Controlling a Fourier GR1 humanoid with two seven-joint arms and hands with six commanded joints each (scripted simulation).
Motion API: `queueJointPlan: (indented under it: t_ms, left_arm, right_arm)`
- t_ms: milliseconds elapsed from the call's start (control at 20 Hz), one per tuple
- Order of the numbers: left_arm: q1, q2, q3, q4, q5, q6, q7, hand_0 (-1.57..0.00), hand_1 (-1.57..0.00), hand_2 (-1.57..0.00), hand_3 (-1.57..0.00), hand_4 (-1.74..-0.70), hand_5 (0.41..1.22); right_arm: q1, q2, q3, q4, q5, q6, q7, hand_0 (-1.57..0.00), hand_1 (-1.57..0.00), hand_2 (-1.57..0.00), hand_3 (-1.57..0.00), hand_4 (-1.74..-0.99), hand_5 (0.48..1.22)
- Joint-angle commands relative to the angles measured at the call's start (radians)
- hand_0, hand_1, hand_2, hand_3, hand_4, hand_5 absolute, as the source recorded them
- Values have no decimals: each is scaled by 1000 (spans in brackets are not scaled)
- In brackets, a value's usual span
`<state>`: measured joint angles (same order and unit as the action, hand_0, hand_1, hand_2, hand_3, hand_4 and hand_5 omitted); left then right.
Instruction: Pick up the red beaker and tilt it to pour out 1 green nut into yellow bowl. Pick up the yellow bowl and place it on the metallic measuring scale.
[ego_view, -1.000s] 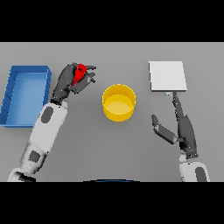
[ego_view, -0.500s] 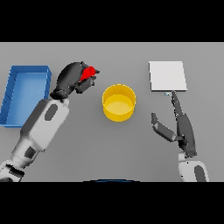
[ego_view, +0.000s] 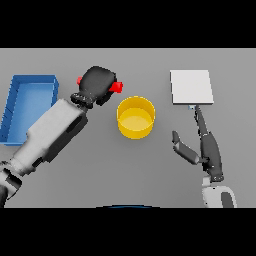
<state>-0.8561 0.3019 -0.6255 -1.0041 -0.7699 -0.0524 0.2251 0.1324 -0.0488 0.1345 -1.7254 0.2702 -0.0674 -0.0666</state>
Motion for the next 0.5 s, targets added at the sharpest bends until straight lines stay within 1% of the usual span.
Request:
queueJointPlan:
  t_ms: [0, 50, 150, 200, 300, 400, 450]
  left_arm:
    - [-21, 7, -22, 10, -15, -23, -13, -1571, -1571, -1571, -1571, -1666, 1205]
    - [-39, 21, -51, 2, -32, -61, -16, -1571, -1571, -1571, -1470, -1677, 1208]
    - [-81, 18, -107, 13, -62, -122, -23, -1571, -1571, -1571, -1327, -1695, 1213]
    - [-104, 12, -135, 21, -83, -127, -35, -1571, -1571, -1571, -1277, -1701, 1215]
    - [-144, 12, -187, 46, -111, -162, -77, -1571, -1571, -1571, -1383, -1713, 1217]
    - [-180, 16, -244, 72, -148, -180, -118, -1571, -1571, -1571, -1451, -1723, 1218]
    - [-189, 11, -269, 73, -163, -193, -113, -1571, -1571, -1571, -1475, -1726, 1219]
  right_arm:
    - [4, -3, -4, -4, -9, 5, -8, 1, 1, 1, 1, -1283, 702]
    - [-1, 3, -6, -1, -19, 6, -8, 1, 1, 1, 1, -1285, 697]
    - [0, 13, -11, 5, -30, 3, -15, 1, 1, 1, 1, -1288, 685]
    - [-4, 17, -11, 10, -21, -9, -15, 1, 1, 1, 1, -1292, 678]
    - [10, 16, -23, 8, -51, 5, -19, 1, 1, 1, 1, -1295, 664]
    - [10, 26, -22, 10, -59, 3, -29, 1, 1, 1, 1, -1294, 653]
    - [10, 25, -18, 3, -57, 7, -28, 1, 1, 1, 1, -1291, 648]
